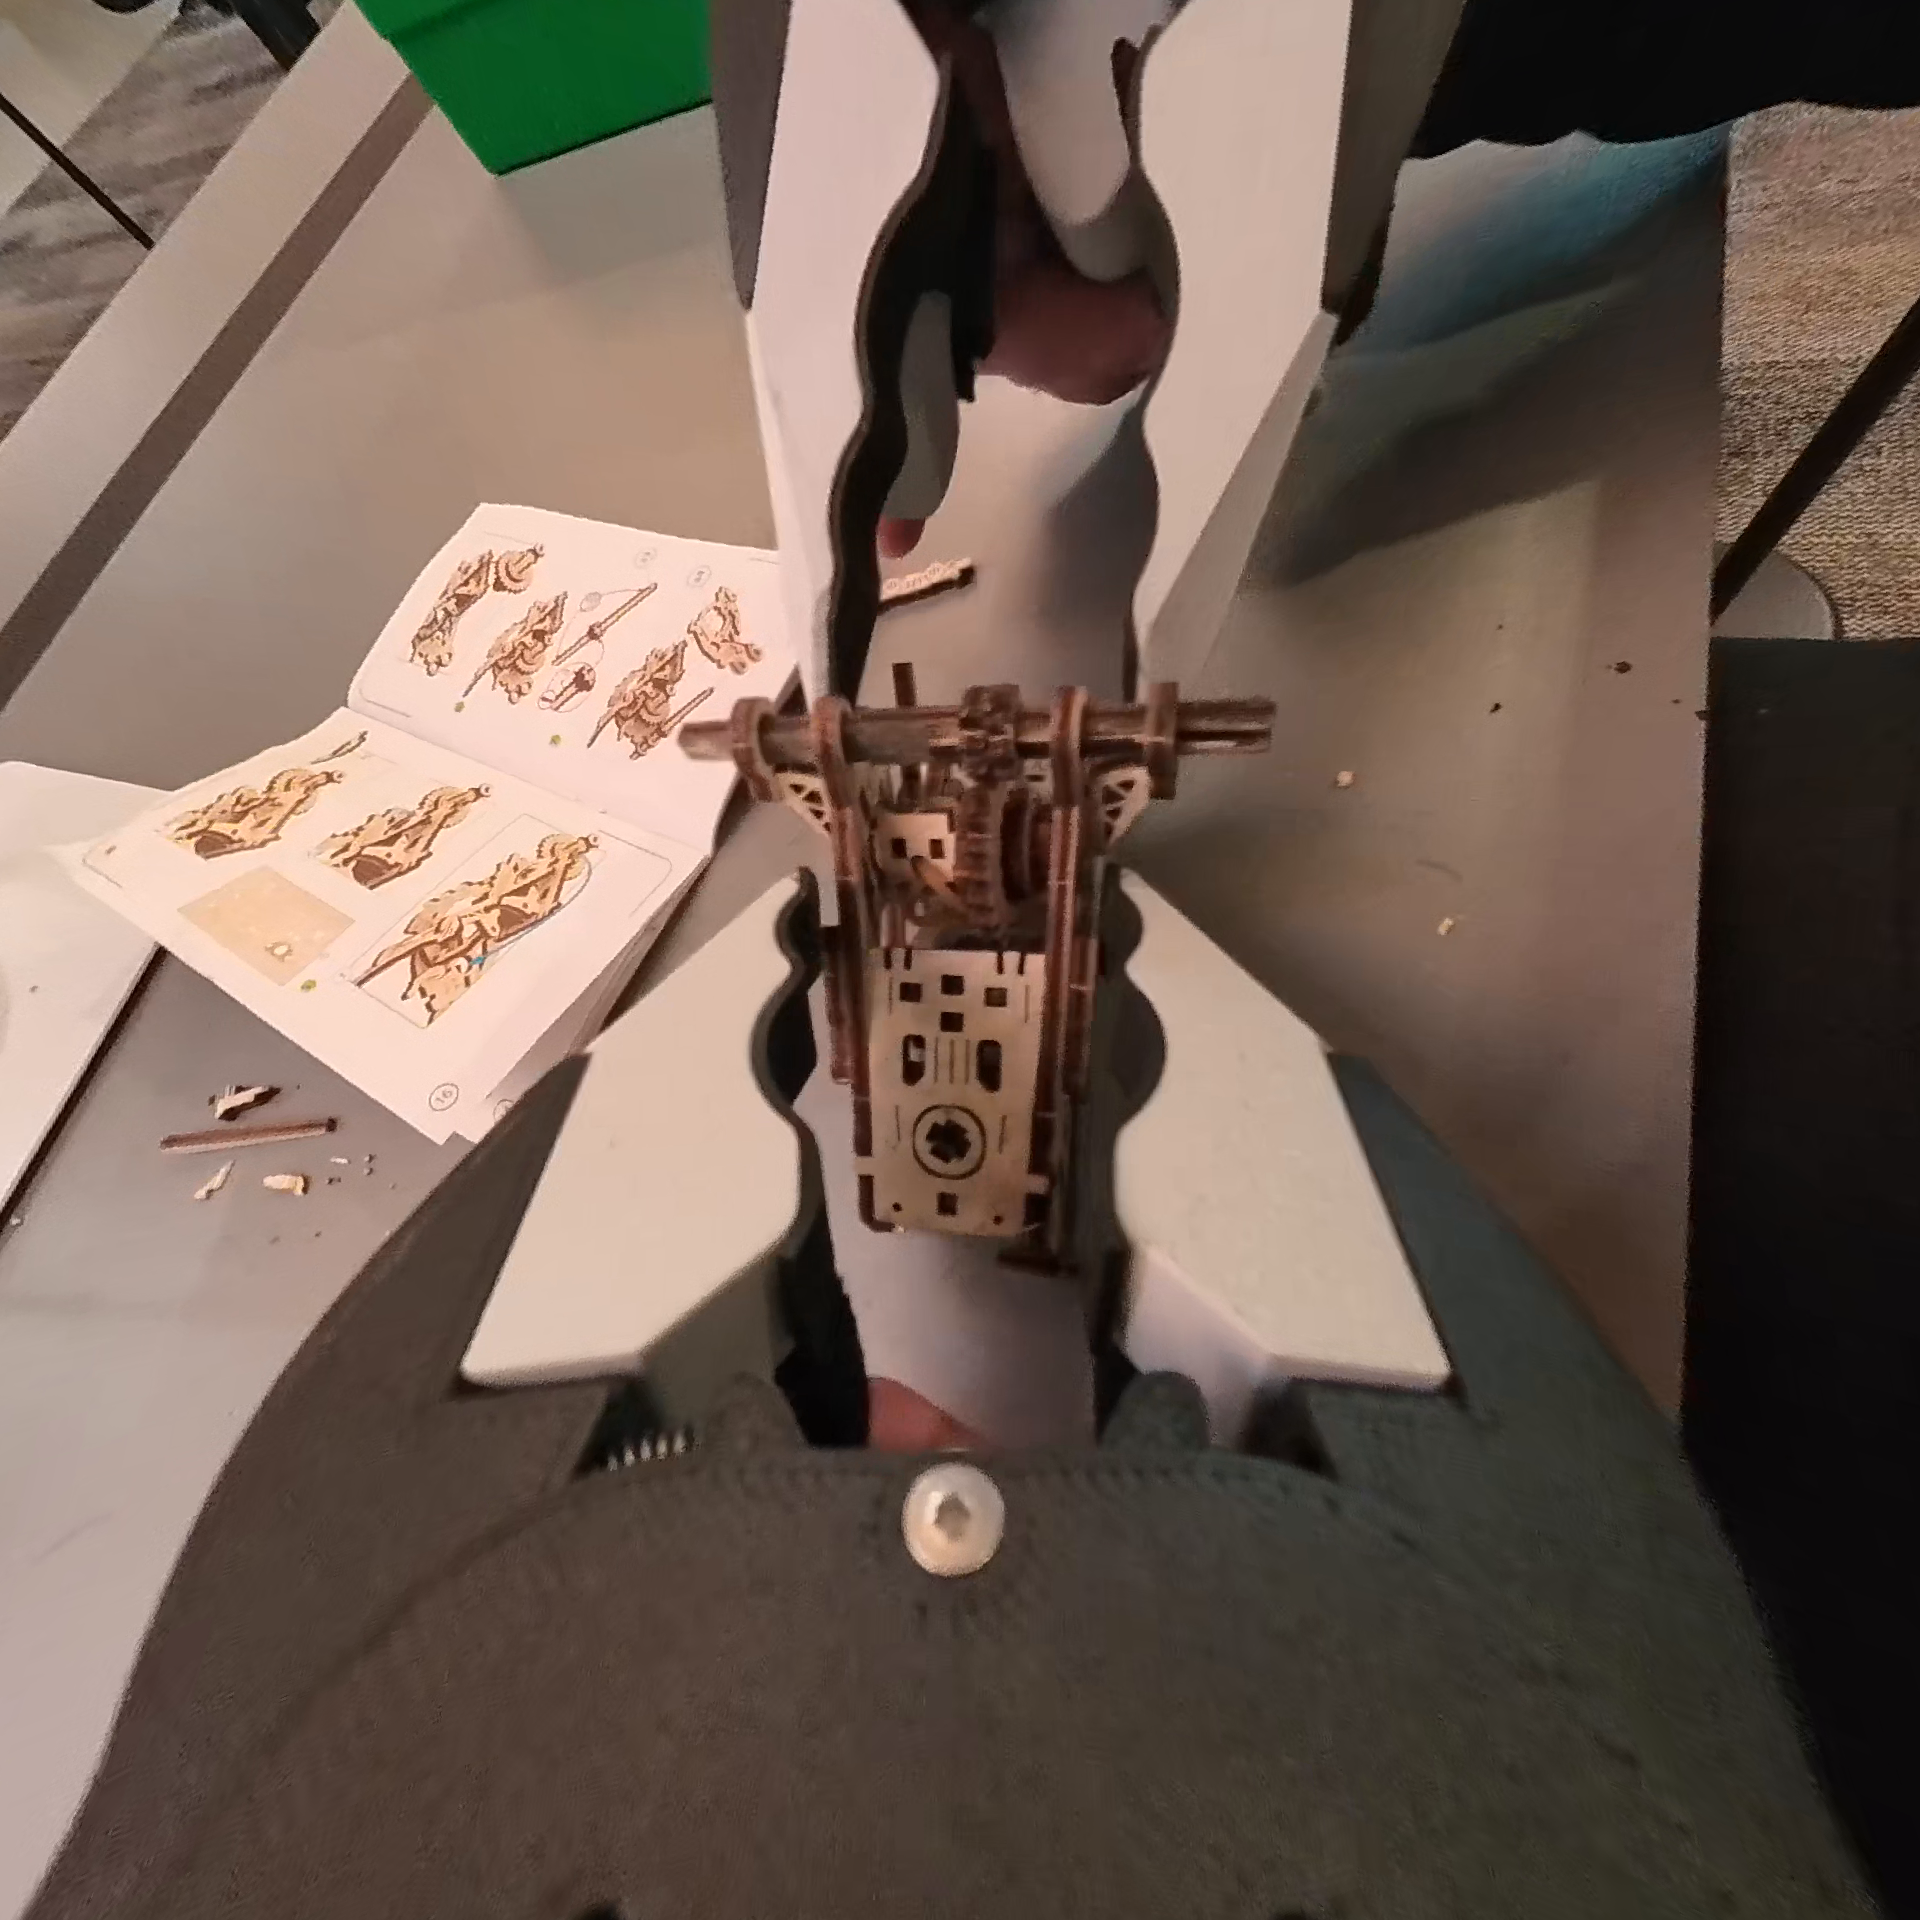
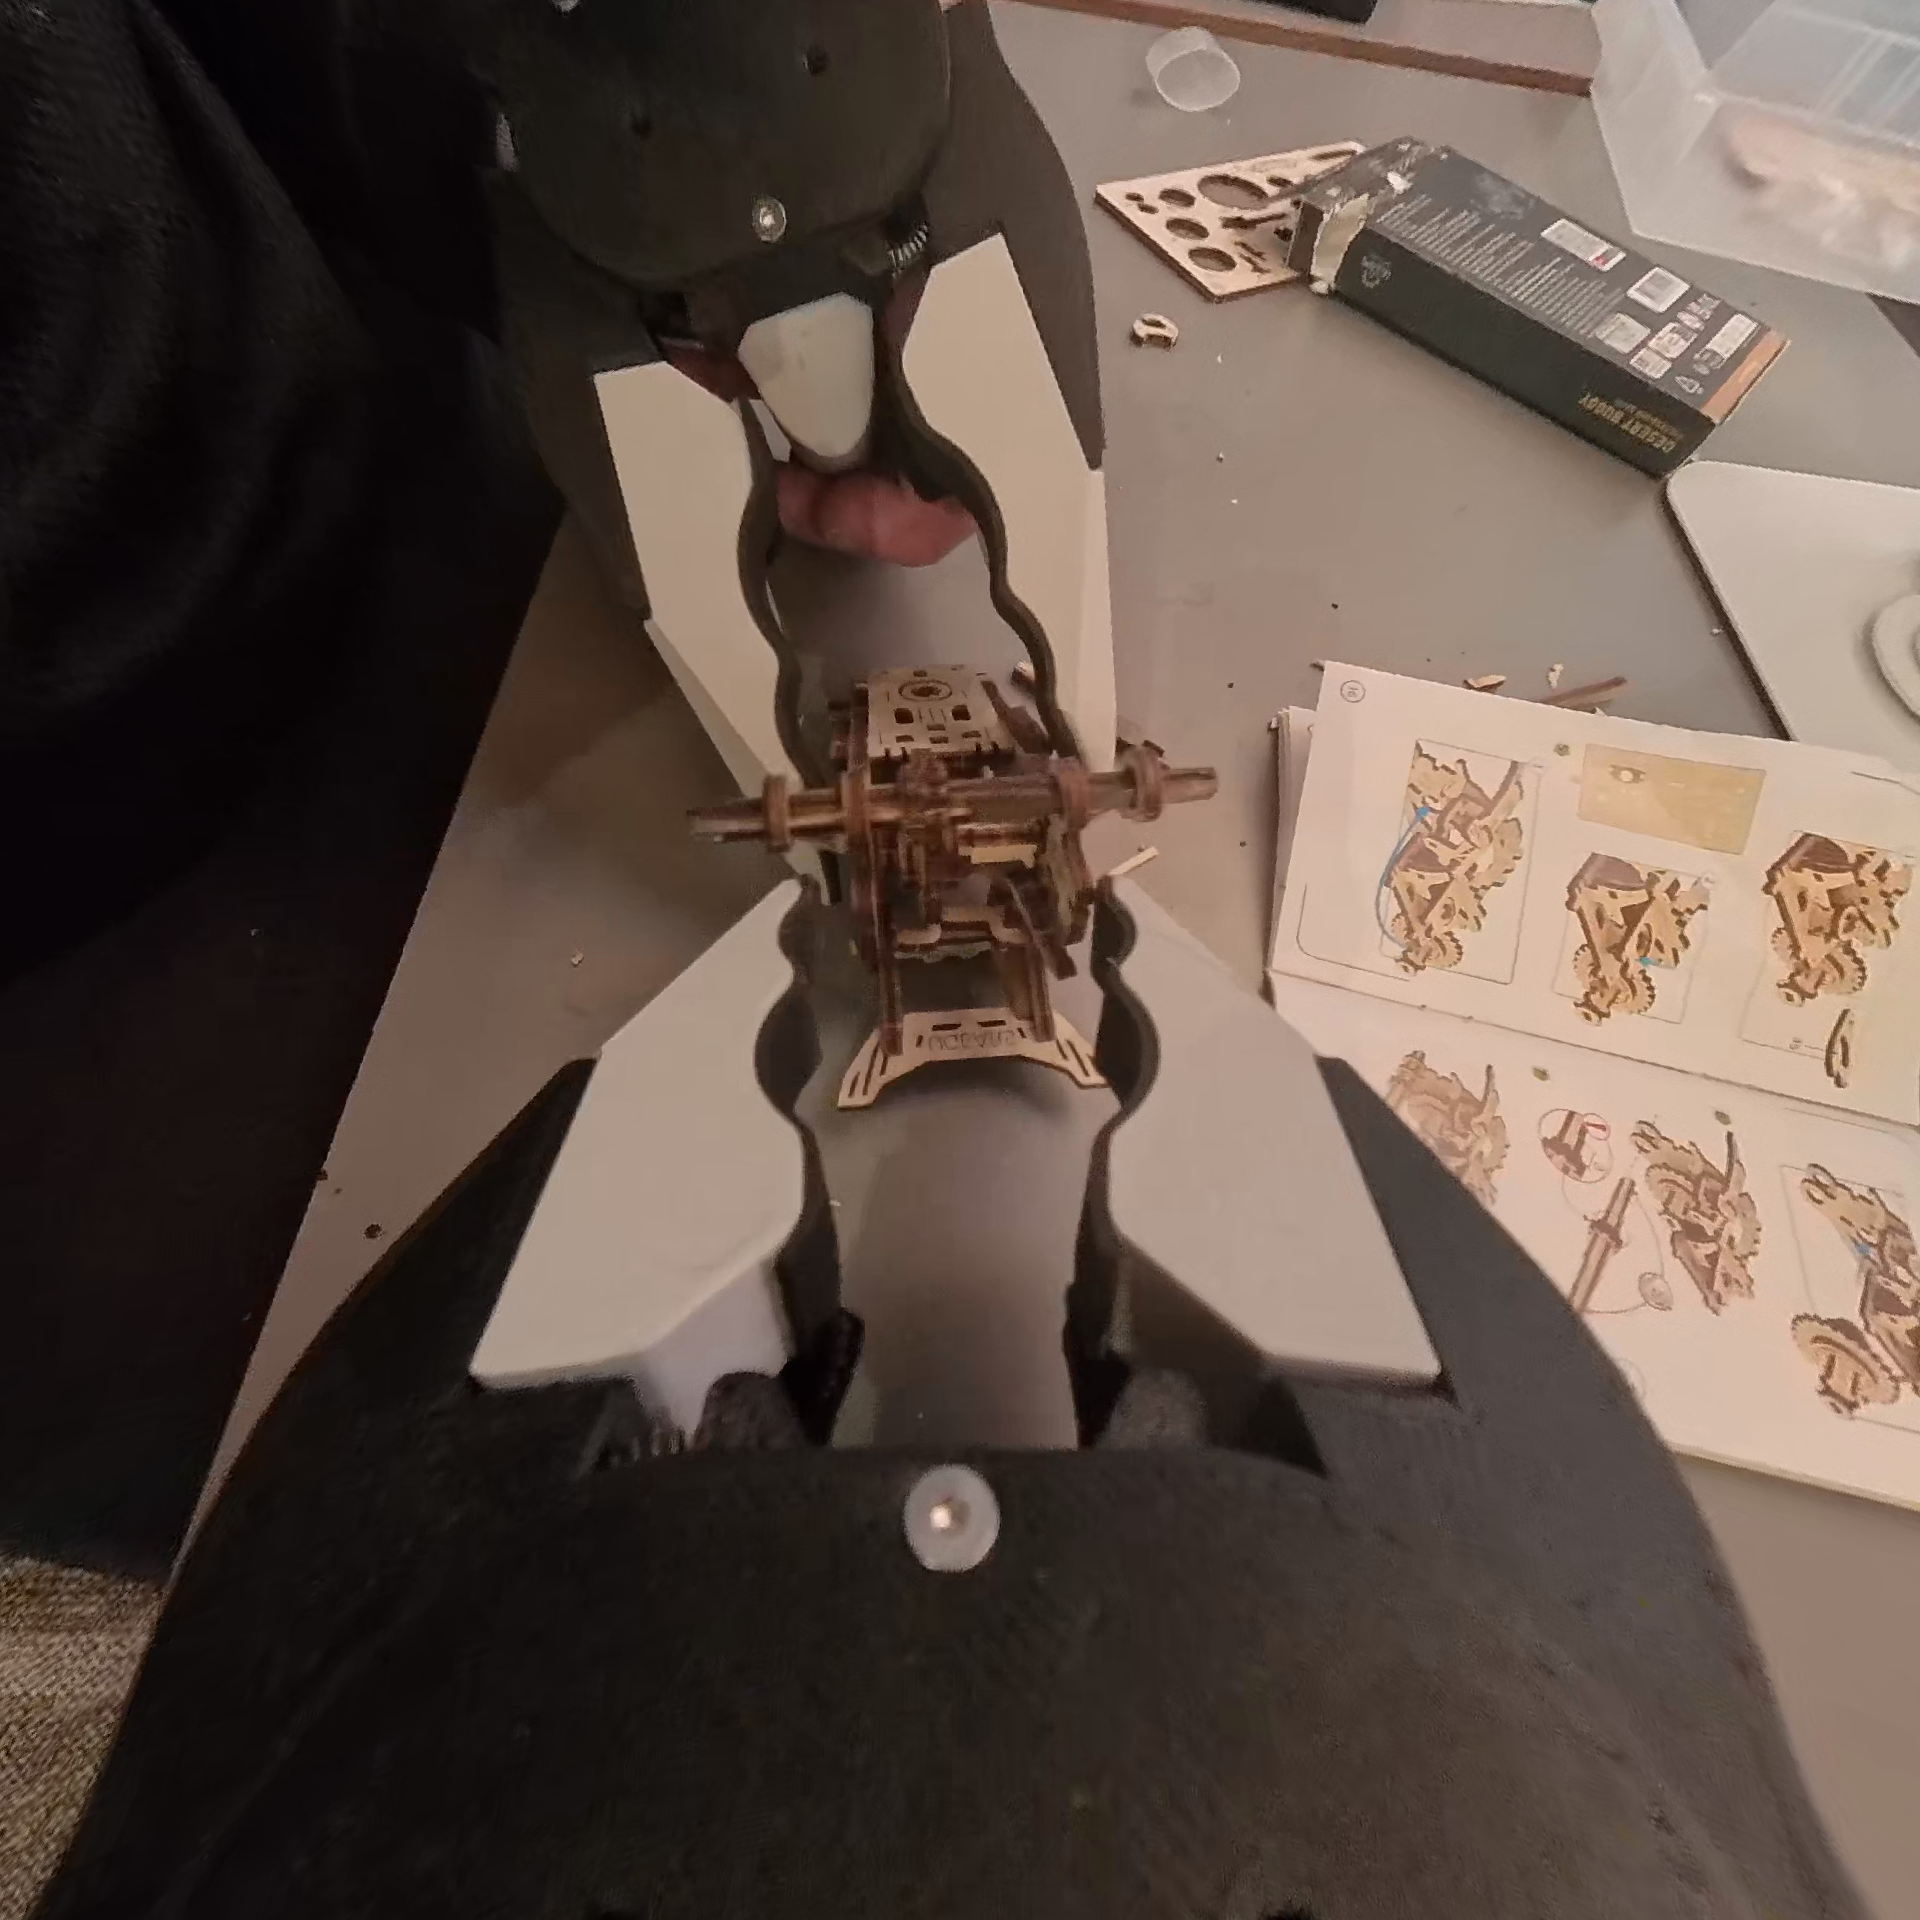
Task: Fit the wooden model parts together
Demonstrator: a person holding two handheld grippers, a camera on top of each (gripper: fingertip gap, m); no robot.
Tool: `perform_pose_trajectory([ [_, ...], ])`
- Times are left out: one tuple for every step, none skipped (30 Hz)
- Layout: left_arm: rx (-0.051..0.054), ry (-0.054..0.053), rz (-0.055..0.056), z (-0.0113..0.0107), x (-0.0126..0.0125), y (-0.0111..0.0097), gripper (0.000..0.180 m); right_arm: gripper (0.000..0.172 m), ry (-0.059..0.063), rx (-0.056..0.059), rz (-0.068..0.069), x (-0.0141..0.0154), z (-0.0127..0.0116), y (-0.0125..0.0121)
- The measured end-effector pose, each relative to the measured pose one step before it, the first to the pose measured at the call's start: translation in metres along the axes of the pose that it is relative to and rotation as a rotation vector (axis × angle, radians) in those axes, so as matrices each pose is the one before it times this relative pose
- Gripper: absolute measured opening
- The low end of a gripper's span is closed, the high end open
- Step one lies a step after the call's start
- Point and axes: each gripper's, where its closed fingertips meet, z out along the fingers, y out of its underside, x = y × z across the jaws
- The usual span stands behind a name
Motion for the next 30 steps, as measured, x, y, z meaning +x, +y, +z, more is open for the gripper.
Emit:
perform_pose_trajectory([
  [-0.0011, 0.0082, 0.0034, 0.00005, 0.0012, -0.00016, 0.05, 0.048, 0.0116, -0.0033, 0.0029, 0.00099, 0.00021, 0.00072],
  [0.0004, 0.003, -0.0029, 0.00027, 0.00052, -0.00032, 0.05, 0.047, 0.0052, -0.0111, 0.006, 0.00056, 0.00128, 0.00173],
  [0.0051, -0.0036, 0.0026, 0.00012, 0.00009, -0.00055, 0.049, 0.047, -0.003, -0.0053, 0.0017, -0.00085, 0.00101, 0.00044],
  [0.0101, -0.0101, 0.0014, -0.0002, -0.00074, -0.00053, 0.049, 0.047, 0.003, 0.0026, -0.0056, -0.0004, 0.00041, -0.00102],
  [0.0093, -0.003, -0.0056, -0.00064, -0.00024, -0.00046, 0.049, 0.046, 0.007, 0.0025, -0.0047, 0.00022, -0.00013, -0.00125],
  [0.0116, -0.0061, 0.001, -0.00163, -0.00025, -0.00158, 0.049, 0.046, 0.0028, 0.0054, -0.0015, 0.00001, -0.00083, -0.00244],
  [0.0168, -0.0178, 0.0011, -0.00244, -0.00206, -0.00328, 0.049, 0.045, 0.0061, 0.0087, 0.0003, 0.00072, -0.0016, -0.00414],
  [0.02, -0.0102, -0.0102, -0.00288, -0.0018, -0.00405, 0.049, 0.044, 0.0065, 0.0048, 0.0002, 0.0013, -0.00172, -0.00549],
  [0.024, -0.007, -0.0203, -0.0031, -0.00258, -0.00425, 0.049, 0.044, 0.0073, 0.0002, -0.0038, 0.00192, -0.00158, -0.00626],
  [0.0275, -0.0088, -0.0252, -0.00326, -0.00356, -0.00445, 0.049, 0.045, 0.0132, -0.0002, -0.0075, 0.00325, -0.0017, -0.00694],
  [0.0241, -0.0098, -0.0264, -0.00371, -0.00438, -0.00408, 0.048, 0.048, 0.016, 0.001, -0.0052, 0.0043, -0.00226, -0.0073],
  [0.0206, -0.001, -0.0279, -0.00374, -0.0038, -0.00351, 0.048, 0.053, 0.016, 0.0051, -0.0015, 0.00459, -0.00301, -0.00808],
  [0.0337, 0.0082, -0.0385, -0.00456, -0.00306, -0.00517, 0.049, 0.057, 0.0203, 0.0105, -0.0034, 0.00499, -0.00383, -0.00926],
  [0.0465, 0.0037, -0.037, -0.00579, -0.00402, -0.00723, 0.049, 0.058, 0.0267, 0.0128, -0.0055, 0.00555, -0.00442, -0.00998],
  [0.0435, 0.0073, -0.0357, -0.00599, -0.00389, -0.00721, 0.048, 0.06, 0.0268, 0.0134, -0.002, 0.00541, -0.00483, -0.0104],
  [0.0475, 0.0171, -0.0422, -0.00601, -0.00294, -0.00809, 0.048, 0.062, 0.0196, 0.018, 0.0032, 0.00419, -0.00488, -0.01129],
  [0.0555, 0.0166, -0.0578, -0.00588, -0.00325, -0.00961, 0.048, 0.062, 0.0102, 0.02, 0.006, 0.00243, -0.00439, -0.01161],
  [0.0599, 0.0172, -0.0575, -0.00567, -0.00281, -0.01049, 0.048, 0.061, 0.005, 0.0164, 0.0071, 0.00116, -0.00329, -0.01109],
  [0.0532, 0.0181, -0.0514, -0.00476, -0.00171, -0.00969, 0.048, 0.06, 0.0075, 0.0097, 0.0074, 0.00099, -0.00199, -0.01003],
  [0.0482, 0.0227, -0.045, -0.00385, 0.00009, -0.00943, 0.048, 0.06, 0.0148, 0.0, 0.0076, 0.00167, -0.00111, -0.00826],
  [0.0418, 0.0186, -0.0353, -0.0033, 0.00042, -0.009, 0.048, 0.06, 0.0208, -0.0045, 0.0092, 0.00222, -0.00077, -0.00684],
  [0.0348, 0.0063, -0.0243, -0.00271, -0.0006, -0.0081, 0.048, 0.06, 0.0226, -0.0008, 0.014, 0.00252, -0.00091, -0.00653],
  [0.0296, 0.0062, -0.0222, -0.0022, -0.00024, -0.00717, 0.048, 0.061, 0.0223, 0.0063, 0.0185, 0.0023, -0.00137, -0.00676],
  [0.0314, 0.0174, -0.0281, -0.00164, 0.00147, -0.00717, 0.048, 0.064, 0.0204, 0.0139, 0.0233, 0.00192, -0.00205, -0.00707],
  [0.0362, 0.0204, -0.0344, -0.00161, 0.00206, -0.00749, 0.048, 0.063, 0.0174, 0.0157, 0.0337, 0.0016, -0.00185, -0.00678],
  [0.0361, 0.0163, -0.0366, -0.00177, 0.0012, -0.00699, 0.048, 0.064, 0.0041, 0.0154, 0.0345, -0.00076, -0.00144, -0.00639],
  [0.0339, 0.019, -0.0316, -0.00185, 0.00178, -0.00625, 0.048, 0.066, -0.0035, 0.0156, 0.0238, -0.00264, -0.00122, -0.00576],
  [0.0382, 0.0298, -0.0371, -0.00212, 0.00341, -0.00698, 0.048, 0.068, 0.0121, 0.0142, 0.0192, -0.0007, -0.00108, -0.00502],
  [0.043, 0.0314, -0.0378, -0.00206, 0.00403, -0.00762, 0.048, 0.068, 0.0154, 0.0109, 0.0192, -0.00048, -0.00088, -0.00449],
  [0.0378, 0.0231, -0.0287, -0.00172, 0.00312, -0.00693, 0.048, 0.067, -0.0036, 0.003, 0.0153, -0.00385, -0.00026, -0.00338],
])
